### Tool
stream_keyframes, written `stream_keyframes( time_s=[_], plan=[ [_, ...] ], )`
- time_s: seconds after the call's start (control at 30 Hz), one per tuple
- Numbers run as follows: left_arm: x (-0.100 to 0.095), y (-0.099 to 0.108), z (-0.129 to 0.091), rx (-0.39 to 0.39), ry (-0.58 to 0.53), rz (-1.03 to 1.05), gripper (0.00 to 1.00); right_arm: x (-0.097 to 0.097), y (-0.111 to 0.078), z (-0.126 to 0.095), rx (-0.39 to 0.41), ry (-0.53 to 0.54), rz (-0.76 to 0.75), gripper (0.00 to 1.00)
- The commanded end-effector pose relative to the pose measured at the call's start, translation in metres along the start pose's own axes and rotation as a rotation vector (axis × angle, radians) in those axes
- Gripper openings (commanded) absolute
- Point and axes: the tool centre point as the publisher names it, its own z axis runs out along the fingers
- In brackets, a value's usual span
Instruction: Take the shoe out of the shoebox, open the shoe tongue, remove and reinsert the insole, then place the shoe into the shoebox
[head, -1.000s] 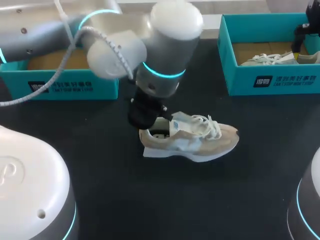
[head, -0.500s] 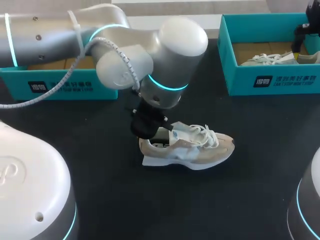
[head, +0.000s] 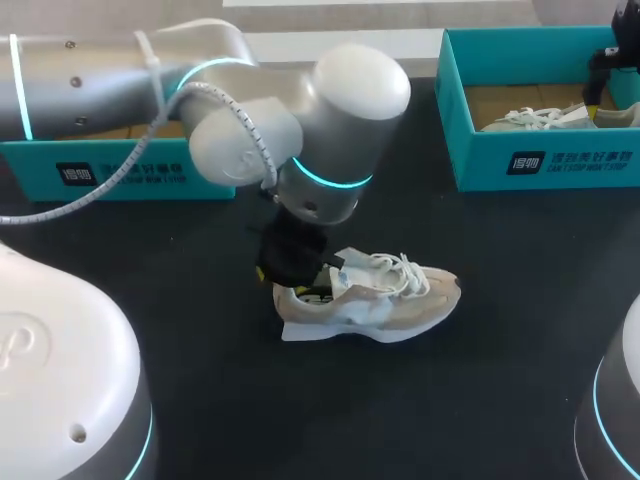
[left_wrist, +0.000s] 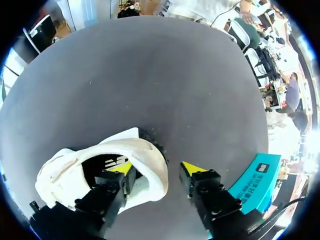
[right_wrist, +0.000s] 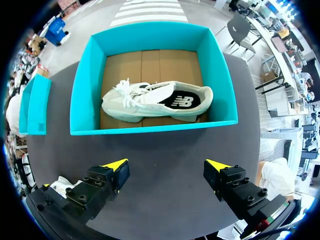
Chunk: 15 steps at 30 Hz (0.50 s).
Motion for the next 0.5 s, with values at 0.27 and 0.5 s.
stream_keyframes(
  time_s=[0.27, 0.5],
  plan=[
    [0.050, -0.011, -0.065, 0.071, -0.319, -0.318, 1.00, 0.000, 0.000, 0.000, -0.001, 0.000, 0.000, 1.00],
    [0.066, -0.030, -0.063, 0.255, -0.403, -0.500, 1.00, 0.000, 0.000, 0.000, -0.001, 0.000, 0.000, 1.00]
  ],
)
